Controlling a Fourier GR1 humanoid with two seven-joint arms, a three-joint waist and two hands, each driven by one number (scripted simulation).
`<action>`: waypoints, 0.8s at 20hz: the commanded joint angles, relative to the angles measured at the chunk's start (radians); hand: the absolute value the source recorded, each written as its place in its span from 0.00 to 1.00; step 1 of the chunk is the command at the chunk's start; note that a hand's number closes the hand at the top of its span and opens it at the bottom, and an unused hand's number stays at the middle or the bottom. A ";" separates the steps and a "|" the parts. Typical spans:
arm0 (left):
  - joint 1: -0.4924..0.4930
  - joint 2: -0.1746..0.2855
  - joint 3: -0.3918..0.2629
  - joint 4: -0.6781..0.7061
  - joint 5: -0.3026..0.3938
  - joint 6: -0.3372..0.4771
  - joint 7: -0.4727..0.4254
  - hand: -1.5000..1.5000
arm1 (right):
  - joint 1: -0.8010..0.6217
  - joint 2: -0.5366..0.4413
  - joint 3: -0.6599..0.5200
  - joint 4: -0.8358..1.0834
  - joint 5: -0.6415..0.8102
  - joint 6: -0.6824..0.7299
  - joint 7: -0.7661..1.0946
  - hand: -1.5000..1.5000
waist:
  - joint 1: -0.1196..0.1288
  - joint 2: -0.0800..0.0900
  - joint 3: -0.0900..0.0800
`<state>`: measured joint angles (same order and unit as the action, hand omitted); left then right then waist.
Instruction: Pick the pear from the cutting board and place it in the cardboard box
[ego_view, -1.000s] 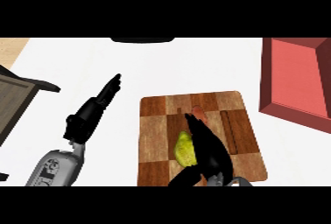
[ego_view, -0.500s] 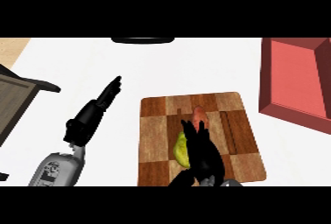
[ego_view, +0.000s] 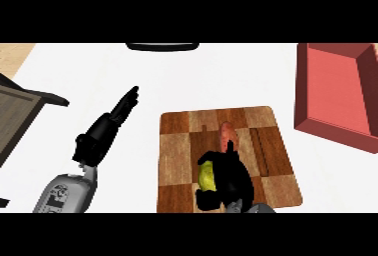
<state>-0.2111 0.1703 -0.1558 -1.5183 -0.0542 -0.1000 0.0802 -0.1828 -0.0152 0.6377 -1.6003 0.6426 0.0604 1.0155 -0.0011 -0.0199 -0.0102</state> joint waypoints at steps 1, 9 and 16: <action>0.028 -0.022 -0.011 -0.026 -0.017 0.010 -0.017 0.50 | 0.062 -0.020 -0.007 0.085 -0.011 -0.017 -0.091 1.00 | 0.003 0.020 0.010; 0.035 -0.012 -0.001 -0.050 -0.011 -0.018 0.002 0.50 | -0.043 -0.217 -0.051 -0.011 -0.008 0.089 -0.299 1.00 | 0.012 0.020 0.012; 0.015 -0.033 -0.021 -0.013 -0.011 -0.023 -0.004 0.50 | -0.156 -0.423 0.157 -0.217 0.051 0.183 -0.706 1.00 | 0.056 -0.002 0.024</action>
<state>-0.1916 0.1462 -0.1684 -1.5343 -0.0702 -0.1178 0.0732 -0.2853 -0.3353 0.7432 -1.7407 0.6928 0.1982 0.4986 0.0417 -0.0181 0.0072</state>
